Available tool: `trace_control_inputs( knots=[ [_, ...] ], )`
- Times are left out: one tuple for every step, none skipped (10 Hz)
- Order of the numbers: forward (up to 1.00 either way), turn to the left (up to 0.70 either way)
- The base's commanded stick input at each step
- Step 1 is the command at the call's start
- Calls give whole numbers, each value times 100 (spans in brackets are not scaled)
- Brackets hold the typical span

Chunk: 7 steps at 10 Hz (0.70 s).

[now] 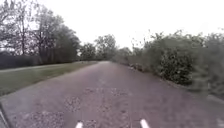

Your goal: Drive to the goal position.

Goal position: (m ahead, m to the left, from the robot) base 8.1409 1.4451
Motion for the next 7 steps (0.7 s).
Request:
trace_control_inputs(
  knots=[
    [70, 0],
    [70, 0],
    [70, 0],
    [70, 0],
    [70, 0],
    [70, 0],
    [70, 0]
  ],
)
